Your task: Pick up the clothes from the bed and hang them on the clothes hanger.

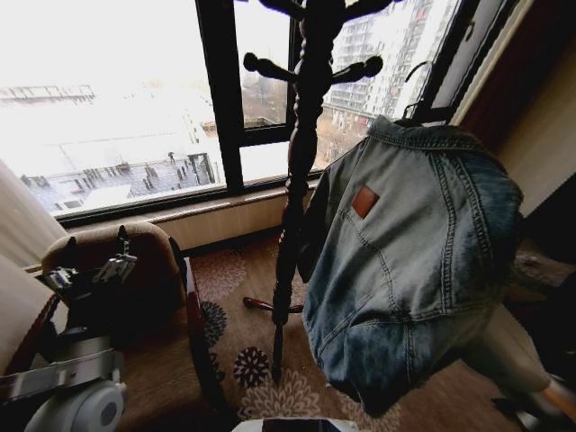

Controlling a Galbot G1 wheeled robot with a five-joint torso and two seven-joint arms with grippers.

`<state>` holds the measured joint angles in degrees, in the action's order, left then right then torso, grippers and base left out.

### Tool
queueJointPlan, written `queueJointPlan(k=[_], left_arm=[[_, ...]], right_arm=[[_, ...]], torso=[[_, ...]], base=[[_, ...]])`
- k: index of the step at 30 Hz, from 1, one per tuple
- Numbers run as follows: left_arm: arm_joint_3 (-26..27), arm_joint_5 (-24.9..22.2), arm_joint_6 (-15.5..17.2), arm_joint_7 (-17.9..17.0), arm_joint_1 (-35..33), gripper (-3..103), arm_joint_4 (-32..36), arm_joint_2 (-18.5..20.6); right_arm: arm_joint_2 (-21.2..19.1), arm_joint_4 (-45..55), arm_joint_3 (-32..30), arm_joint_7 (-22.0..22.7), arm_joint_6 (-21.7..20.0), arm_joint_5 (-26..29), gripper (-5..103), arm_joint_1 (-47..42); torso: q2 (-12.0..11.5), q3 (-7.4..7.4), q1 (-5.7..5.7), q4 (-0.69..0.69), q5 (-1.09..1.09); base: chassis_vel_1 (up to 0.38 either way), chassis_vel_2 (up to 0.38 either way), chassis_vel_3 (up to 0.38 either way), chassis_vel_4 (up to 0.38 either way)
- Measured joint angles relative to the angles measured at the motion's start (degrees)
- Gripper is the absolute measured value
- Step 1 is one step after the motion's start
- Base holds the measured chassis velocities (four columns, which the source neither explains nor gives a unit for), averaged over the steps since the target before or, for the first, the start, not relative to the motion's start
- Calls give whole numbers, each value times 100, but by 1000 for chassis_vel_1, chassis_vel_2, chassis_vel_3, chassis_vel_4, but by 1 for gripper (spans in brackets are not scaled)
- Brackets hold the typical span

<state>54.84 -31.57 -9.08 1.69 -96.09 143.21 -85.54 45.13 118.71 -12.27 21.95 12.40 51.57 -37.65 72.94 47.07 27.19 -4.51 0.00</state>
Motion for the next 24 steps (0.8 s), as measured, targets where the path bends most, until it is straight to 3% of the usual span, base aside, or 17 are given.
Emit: queueJointPlan(k=[11, 24], left_arm=[[10, -2, -6, 3, -42, 100, 4, -9], [-4, 17, -11, 7, -74, 100, 5, 5]], right_arm=[[-2, -77, -10, 4, 42, -31, 21, -3], [-84, -680, 263, 105, -6, 186, 21, 417]], torso=[[5, -4, -11, -2, -1], [-2, 2, 4, 2, -1]], base=[[135, -136, -130, 145], [8, -5, -10, 7]])
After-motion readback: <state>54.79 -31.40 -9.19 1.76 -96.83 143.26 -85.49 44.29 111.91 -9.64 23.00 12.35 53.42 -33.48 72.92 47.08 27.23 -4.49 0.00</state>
